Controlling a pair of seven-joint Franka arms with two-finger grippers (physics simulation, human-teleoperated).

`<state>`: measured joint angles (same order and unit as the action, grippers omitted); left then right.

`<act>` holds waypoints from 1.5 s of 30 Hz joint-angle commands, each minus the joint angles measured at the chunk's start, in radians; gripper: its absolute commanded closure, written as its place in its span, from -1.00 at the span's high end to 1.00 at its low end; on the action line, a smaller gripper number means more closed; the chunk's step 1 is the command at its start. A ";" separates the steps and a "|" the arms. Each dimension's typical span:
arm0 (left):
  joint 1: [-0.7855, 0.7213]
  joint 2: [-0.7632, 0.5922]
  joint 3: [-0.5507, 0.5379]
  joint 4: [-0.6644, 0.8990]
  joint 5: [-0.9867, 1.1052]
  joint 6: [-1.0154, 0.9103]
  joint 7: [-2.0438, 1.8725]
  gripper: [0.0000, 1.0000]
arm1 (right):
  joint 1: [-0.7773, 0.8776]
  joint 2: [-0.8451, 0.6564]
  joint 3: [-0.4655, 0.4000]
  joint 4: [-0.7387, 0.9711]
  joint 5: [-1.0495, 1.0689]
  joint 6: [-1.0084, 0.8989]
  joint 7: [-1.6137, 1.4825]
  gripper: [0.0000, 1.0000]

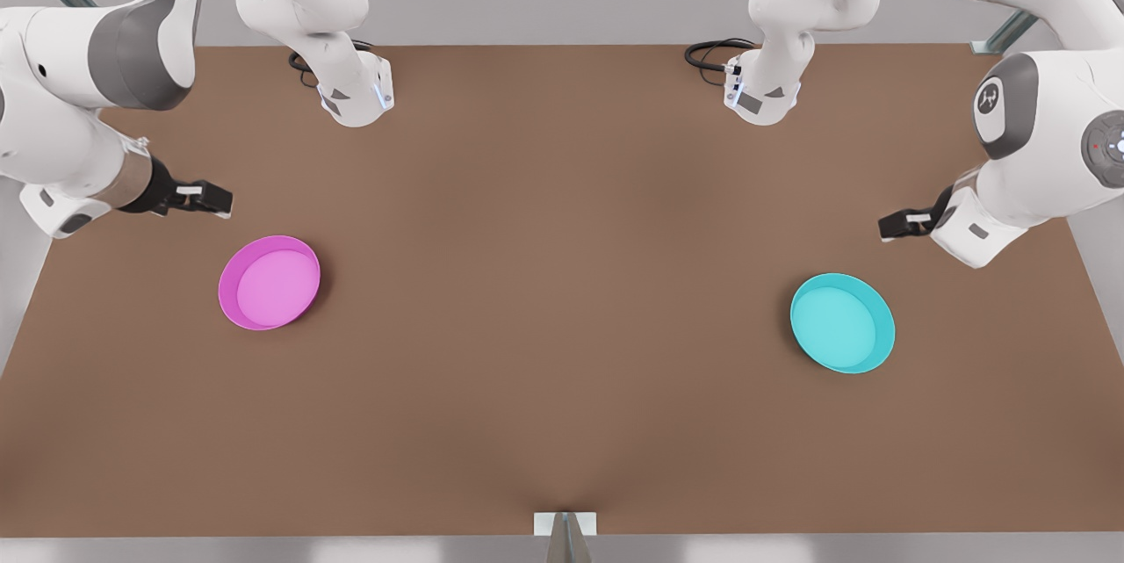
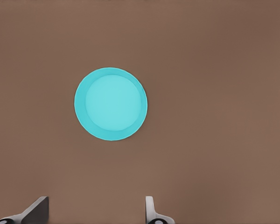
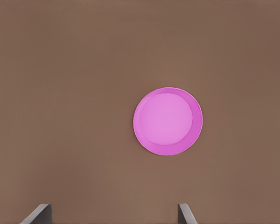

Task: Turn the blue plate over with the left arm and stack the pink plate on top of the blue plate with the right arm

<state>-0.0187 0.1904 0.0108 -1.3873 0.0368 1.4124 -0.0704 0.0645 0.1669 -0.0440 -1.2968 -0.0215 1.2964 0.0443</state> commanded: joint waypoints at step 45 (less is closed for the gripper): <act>0.275 0.537 0.107 -0.294 -0.374 0.724 0.883 -0.08 | 0.009 0.045 -0.008 0.007 -0.002 0.063 -0.053 1.00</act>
<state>0.2557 0.7285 0.1182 -1.6813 -0.3381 2.1347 0.7418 0.0733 0.2129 -0.0516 -1.2904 -0.0236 1.3634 -0.0062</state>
